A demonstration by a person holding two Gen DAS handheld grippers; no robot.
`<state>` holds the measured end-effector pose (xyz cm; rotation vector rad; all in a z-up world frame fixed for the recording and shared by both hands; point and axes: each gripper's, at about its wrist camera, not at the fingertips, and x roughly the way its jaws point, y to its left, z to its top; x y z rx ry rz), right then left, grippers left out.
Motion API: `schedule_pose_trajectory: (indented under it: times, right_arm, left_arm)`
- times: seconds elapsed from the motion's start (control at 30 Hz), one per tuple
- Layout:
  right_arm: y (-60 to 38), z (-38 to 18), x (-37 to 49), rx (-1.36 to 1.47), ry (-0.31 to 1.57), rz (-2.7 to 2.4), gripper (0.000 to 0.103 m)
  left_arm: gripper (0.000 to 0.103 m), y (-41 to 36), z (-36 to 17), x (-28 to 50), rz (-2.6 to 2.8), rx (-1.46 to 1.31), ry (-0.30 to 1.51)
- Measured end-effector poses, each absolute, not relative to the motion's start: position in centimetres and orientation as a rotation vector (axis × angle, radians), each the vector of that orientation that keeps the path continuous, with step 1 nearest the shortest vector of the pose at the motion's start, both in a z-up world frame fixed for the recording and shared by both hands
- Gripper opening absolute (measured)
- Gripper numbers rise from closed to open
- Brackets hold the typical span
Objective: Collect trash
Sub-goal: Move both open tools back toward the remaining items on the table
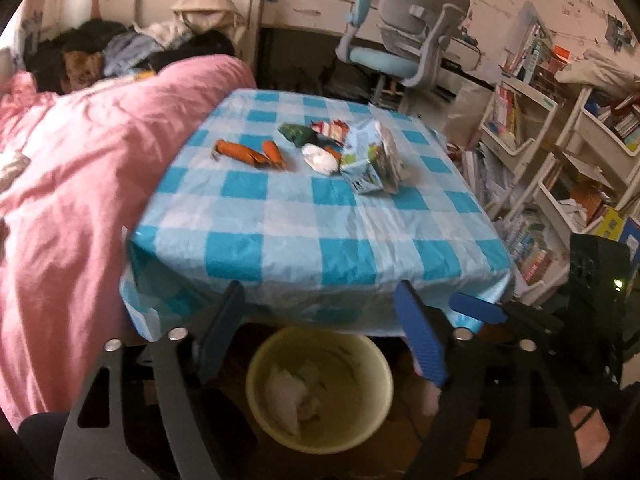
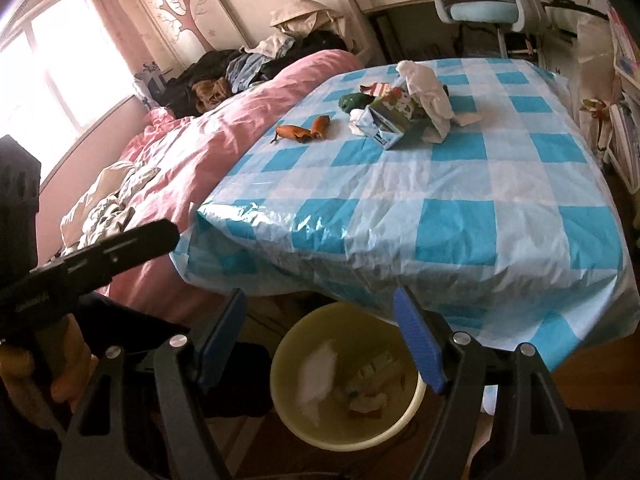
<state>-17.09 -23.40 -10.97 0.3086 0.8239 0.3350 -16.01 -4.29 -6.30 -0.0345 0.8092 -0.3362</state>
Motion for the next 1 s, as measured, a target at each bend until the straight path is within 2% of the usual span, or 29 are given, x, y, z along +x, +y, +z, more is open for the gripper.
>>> schedule_pose_trajectory:
  times: [0.33, 1.0]
  right_arm:
    - [-22.6, -11.1, -17.2, 0.272, 0.82, 0.342, 0.075]
    - [-22.0, -11.2, -17.2, 0.259, 0.819, 0.346, 0.075]
  left_arm:
    - [0.088, -3.1, -5.7, -15.8, -0.27, -0.066, 0.757]
    - [0.093, -2.7, -5.5, -15.4, -0.218, -0.073, 0.708]
